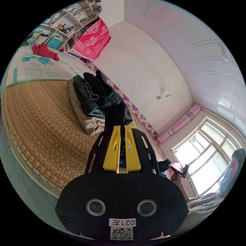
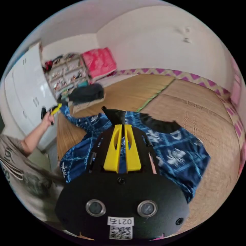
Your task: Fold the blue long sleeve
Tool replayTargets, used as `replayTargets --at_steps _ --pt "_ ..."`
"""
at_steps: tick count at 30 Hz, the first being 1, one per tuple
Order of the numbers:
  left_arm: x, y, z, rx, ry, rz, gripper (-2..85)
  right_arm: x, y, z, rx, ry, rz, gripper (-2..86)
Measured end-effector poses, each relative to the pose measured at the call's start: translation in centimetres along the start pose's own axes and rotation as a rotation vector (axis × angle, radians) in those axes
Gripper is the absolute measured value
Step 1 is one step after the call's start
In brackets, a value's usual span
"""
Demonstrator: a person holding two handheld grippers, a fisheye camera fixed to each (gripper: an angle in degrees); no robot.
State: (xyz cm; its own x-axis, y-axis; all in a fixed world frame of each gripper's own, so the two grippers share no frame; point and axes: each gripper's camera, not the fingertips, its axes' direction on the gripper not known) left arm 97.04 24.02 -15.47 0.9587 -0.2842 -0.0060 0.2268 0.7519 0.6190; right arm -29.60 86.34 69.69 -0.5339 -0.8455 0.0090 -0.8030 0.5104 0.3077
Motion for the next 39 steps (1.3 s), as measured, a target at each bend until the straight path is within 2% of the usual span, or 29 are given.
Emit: replayTargets --at_steps 2,4,8,14,18,23,27,29,33,36,39 --pt "-1.5 1.7 0.1 0.004 -0.010 -0.032 -0.7 8.9 6.6 -8.8 0.145 0.060 0.193 0.4" --pt "-3.2 3.5 0.7 -0.026 -0.026 -0.062 -0.7 15.7 12.6 -14.9 0.202 0.146 0.321 0.4" --pt "-5.4 5.8 1.6 -0.073 -0.043 -0.092 -0.6 29.4 26.7 -25.7 0.214 0.382 0.544 0.4" --pt "-9.5 10.7 2.1 -0.084 -0.050 -0.204 -0.5 42.3 45.8 -30.1 0.166 0.515 0.880 0.3" --pt "-10.3 13.7 1.8 -0.062 -0.081 -0.257 -0.6 45.1 54.4 -29.0 0.098 0.589 0.983 0.2" --pt "-9.0 14.5 1.6 -0.069 -0.093 -0.220 -0.6 43.9 64.2 -34.5 0.374 0.607 1.083 0.1" --pt "-8.9 15.5 2.3 -0.086 -0.116 -0.224 -0.6 43.6 68.4 -37.9 0.351 0.688 1.081 0.0" --pt "-8.9 15.9 2.6 -0.098 -0.126 -0.228 -0.6 45.4 71.0 -38.5 0.261 0.639 1.126 0.0" --pt "-8.1 16.1 2.6 -0.110 -0.150 -0.207 -0.6 46.0 70.7 -40.0 0.279 0.631 1.086 0.0" --pt "-7.9 16.5 2.4 -0.097 -0.149 -0.212 -0.6 47.7 72.9 -39.7 0.207 0.592 1.245 0.0" --pt "-8.6 17.4 1.9 -0.061 -0.117 -0.257 -0.6 46.9 78.7 -39.4 0.345 0.487 1.393 0.1"
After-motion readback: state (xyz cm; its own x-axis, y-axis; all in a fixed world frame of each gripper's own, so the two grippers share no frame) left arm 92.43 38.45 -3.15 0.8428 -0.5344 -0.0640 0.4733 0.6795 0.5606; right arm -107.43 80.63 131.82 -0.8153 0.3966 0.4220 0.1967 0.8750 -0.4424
